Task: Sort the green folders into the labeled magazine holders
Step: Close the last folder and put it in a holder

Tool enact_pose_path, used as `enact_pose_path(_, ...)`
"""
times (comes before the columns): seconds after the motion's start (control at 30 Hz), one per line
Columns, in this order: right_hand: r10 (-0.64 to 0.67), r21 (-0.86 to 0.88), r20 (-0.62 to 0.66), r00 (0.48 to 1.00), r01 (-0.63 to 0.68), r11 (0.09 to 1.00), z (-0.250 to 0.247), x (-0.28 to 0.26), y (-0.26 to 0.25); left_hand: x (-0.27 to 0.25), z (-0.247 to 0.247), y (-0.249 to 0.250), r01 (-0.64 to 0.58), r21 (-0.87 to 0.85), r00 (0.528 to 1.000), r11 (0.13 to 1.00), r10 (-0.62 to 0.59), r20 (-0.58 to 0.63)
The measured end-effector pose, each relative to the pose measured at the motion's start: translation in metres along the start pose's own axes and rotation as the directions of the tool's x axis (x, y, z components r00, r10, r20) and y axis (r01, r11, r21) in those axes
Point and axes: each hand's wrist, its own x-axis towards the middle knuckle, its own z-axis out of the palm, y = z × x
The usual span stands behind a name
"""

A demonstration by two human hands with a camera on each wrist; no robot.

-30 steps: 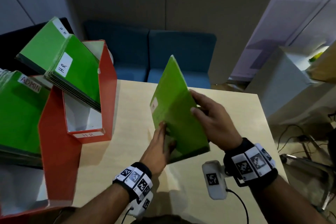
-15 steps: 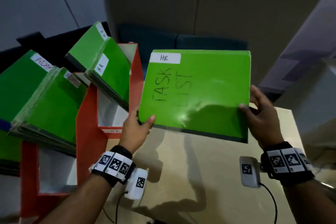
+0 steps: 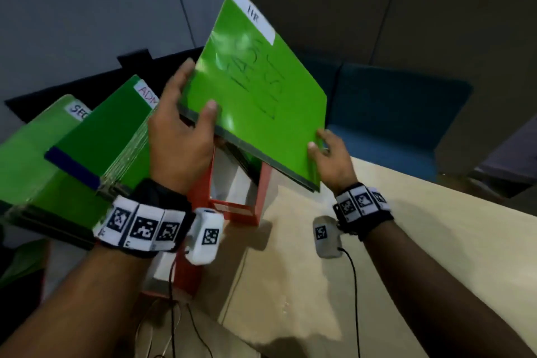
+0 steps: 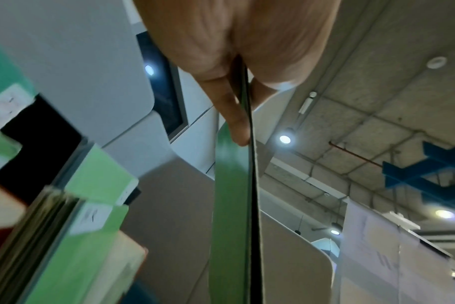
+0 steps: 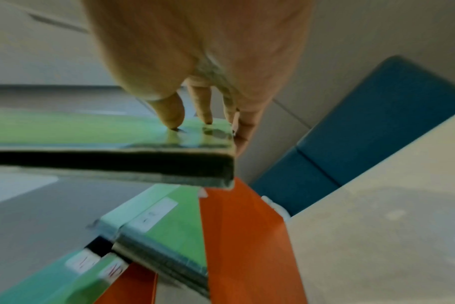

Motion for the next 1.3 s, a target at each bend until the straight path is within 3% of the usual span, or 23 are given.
enact_pose_path(0.17, -0.085, 0.006, 0.183, 0.979, 0.085, 0.996, 0.060, 0.013, -0.034, 0.033, -0.023, -0.006, -0.140, 0.197, 0.988, 0.970, 0.150, -0.038)
enact_pose_path(0.27, -0.143, -0.080, 0.301, 0.943, 0.174, 0.981, 0.088, 0.012, -0.040, 0.047, -0.025, -0.014, -0.170, 0.253, 0.983, 0.952, 0.181, -0.022)
enact_pose_path(0.43, -0.246, 0.042, 0.379, 0.892, 0.250, 0.967, 0.124, 0.009, -0.061, 0.056, -0.010, -0.032, -0.231, 0.316, 0.973, 0.920, 0.212, 0.096)
enact_pose_path(0.7, -0.189, 0.085, 0.311, 0.931, 0.171, 0.982, 0.145, 0.027, -0.080, 0.078, 0.018, -0.062, -0.168, 0.298, 0.977, 0.940, 0.118, 0.179)
enact_pose_path(0.83, -0.191, 0.081, 0.262, 0.946, 0.176, 0.981, 0.155, 0.038, -0.072, 0.090, 0.022, -0.074, -0.122, 0.361, 0.958, 0.924, 0.014, 0.287)
enact_pose_path(0.97, -0.202, 0.053, 0.275, 0.940, 0.195, 0.979, 0.167, 0.045, -0.060, 0.094, 0.023, -0.090, -0.034, 0.479, 0.920, 0.877, -0.160, 0.357)
enact_pose_path(1.13, -0.157, 0.003, 0.329, 0.931, 0.165, 0.986, 0.180, 0.052, -0.045, 0.097, 0.029, -0.113, 0.014, 0.577, 0.888, 0.816, -0.276, 0.368)
enact_pose_path(1.3, -0.063, -0.063, 0.360, 0.931, 0.091, 0.994, 0.190, 0.059, -0.035, 0.105, 0.041, -0.132, -0.077, 0.670, 0.851, 0.739, -0.301, 0.430)
